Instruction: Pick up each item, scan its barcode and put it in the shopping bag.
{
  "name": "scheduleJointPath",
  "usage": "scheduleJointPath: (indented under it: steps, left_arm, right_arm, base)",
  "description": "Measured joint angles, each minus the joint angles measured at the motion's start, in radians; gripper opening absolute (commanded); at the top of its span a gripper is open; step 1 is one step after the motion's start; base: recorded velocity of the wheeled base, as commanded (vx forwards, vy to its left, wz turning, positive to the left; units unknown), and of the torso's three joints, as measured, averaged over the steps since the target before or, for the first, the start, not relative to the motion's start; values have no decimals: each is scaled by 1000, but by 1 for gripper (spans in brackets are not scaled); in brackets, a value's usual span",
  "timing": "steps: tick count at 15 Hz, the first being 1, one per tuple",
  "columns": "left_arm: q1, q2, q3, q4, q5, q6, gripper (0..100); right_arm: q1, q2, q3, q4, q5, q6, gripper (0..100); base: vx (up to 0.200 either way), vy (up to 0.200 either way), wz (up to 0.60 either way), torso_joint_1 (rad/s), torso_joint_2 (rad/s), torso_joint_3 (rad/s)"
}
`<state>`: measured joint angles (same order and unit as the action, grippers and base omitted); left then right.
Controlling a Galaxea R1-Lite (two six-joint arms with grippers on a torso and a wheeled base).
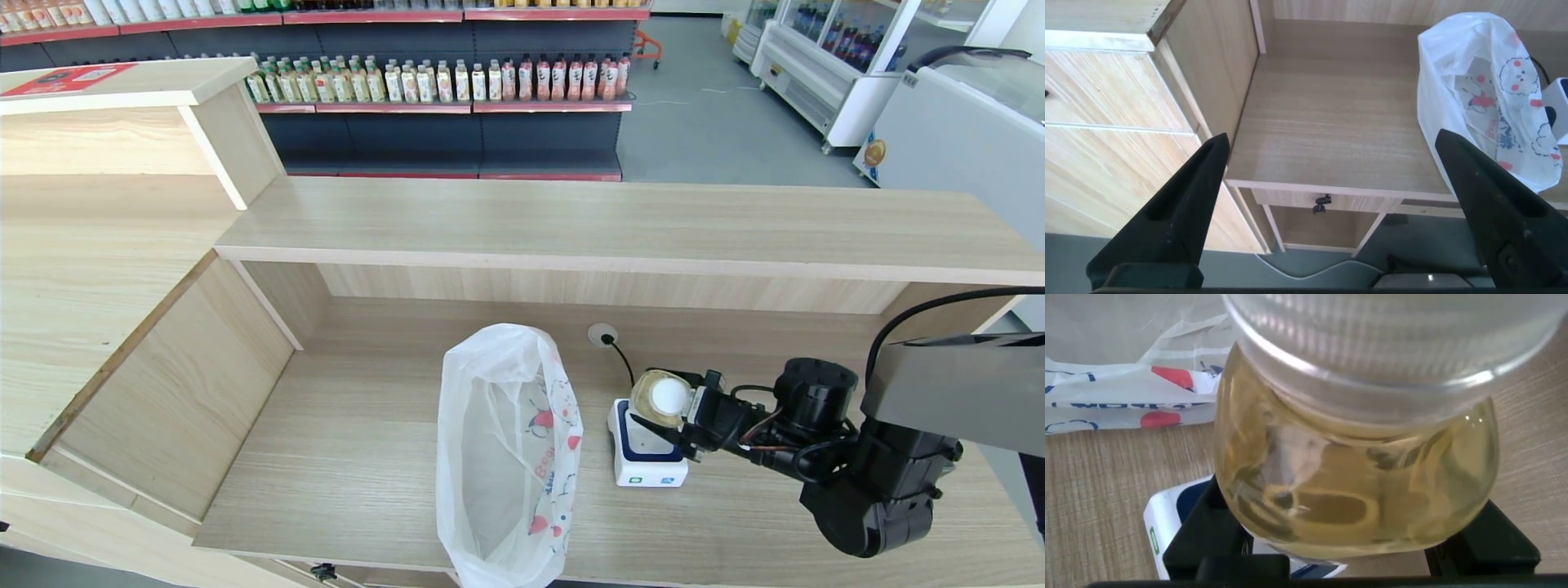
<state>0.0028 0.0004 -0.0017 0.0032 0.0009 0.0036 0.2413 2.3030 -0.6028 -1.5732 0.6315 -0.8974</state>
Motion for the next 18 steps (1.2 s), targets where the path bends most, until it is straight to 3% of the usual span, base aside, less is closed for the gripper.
scheduleJointPath:
  steps: [3, 5, 7, 8, 12, 14, 18]
  left_arm:
    - [0, 0, 0, 0, 0, 0, 100]
    - [0, 0, 0, 0, 0, 0, 100]
    - [0, 0, 0, 0, 0, 1, 100]
    - [0, 0, 0, 0, 0, 1, 100]
    - [0, 0, 0, 0, 0, 1, 100]
    - [0, 0, 0, 0, 0, 1, 100]
    - [0, 0, 0, 0, 0, 1, 100]
  right_arm:
    - [-11, -26, 11, 10, -5, 58, 0]
    - [-23, -91, 26, 12, -46, 201, 0]
    - [-23, -202, 39, 48, -157, 370, 0]
    - [-23, -263, 43, 117, -195, 425, 0]
    - [13, -581, 49, 649, -395, 801, 0]
    - [32, -673, 60, 716, -454, 886, 0]
    - [41, -736, 62, 723, -457, 901, 0]
  base:
    - [0, 0, 0, 0, 0, 0]
    - [0, 0, 0, 0, 0, 0]
    - [0, 0, 0, 0, 0, 0]
    - [0, 0, 0, 0, 0, 0]
    - [0, 0, 0, 0, 0, 0]
    - [0, 0, 0, 0, 0, 0]
    - [0, 100, 0, 0, 1, 1]
